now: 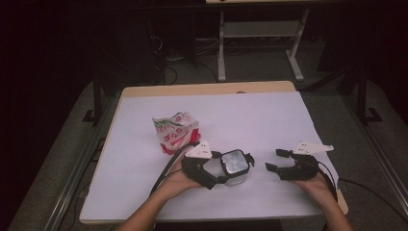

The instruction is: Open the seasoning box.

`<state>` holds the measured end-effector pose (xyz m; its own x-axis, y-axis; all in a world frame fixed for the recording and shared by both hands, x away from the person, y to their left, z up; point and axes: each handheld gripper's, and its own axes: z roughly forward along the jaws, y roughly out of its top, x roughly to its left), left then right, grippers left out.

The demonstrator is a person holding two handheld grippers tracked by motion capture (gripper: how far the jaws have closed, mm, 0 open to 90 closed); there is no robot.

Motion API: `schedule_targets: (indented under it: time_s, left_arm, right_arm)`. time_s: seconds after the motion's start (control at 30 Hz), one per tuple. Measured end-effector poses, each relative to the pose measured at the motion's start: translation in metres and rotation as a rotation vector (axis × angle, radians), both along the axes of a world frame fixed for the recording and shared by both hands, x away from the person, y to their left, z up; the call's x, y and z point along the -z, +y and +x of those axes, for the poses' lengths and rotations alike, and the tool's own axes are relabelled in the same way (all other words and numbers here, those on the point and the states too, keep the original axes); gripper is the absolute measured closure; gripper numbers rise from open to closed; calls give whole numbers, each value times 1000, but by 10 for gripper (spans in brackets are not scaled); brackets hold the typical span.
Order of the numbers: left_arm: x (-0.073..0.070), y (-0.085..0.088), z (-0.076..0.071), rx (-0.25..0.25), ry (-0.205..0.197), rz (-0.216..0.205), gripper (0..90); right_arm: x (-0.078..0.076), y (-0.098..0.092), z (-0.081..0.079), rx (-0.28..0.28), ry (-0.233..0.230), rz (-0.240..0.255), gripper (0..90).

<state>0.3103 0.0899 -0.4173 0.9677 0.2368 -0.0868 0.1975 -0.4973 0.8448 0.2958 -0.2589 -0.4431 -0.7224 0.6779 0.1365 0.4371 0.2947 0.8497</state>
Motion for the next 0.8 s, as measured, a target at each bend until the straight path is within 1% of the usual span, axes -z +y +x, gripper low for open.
schedule_targets:
  time_s: [0.13,0.23,0.3,0.4,0.63,0.8]
  left_arm:
    - [1,-3,0,5,8,-5,128]
    - [1,-5,-1,6,2,9,136]
    - [2,-6,-1,5,11,4,145]
    - [2,-6,-1,1,4,4,170]
    - [2,-6,-1,3,1,11,172]
    - [1,-6,-1,1,0,15,172]
  right_arm:
    - [1,1,1,-1,0,-6,256]
    - [1,1,0,-2,1,-7,256]
    - [1,1,0,-1,0,-7,257]
    - [1,1,0,0,-2,-8,257]
    - [1,1,0,0,-2,-20,257]
    - [1,1,0,1,-1,-20,257]
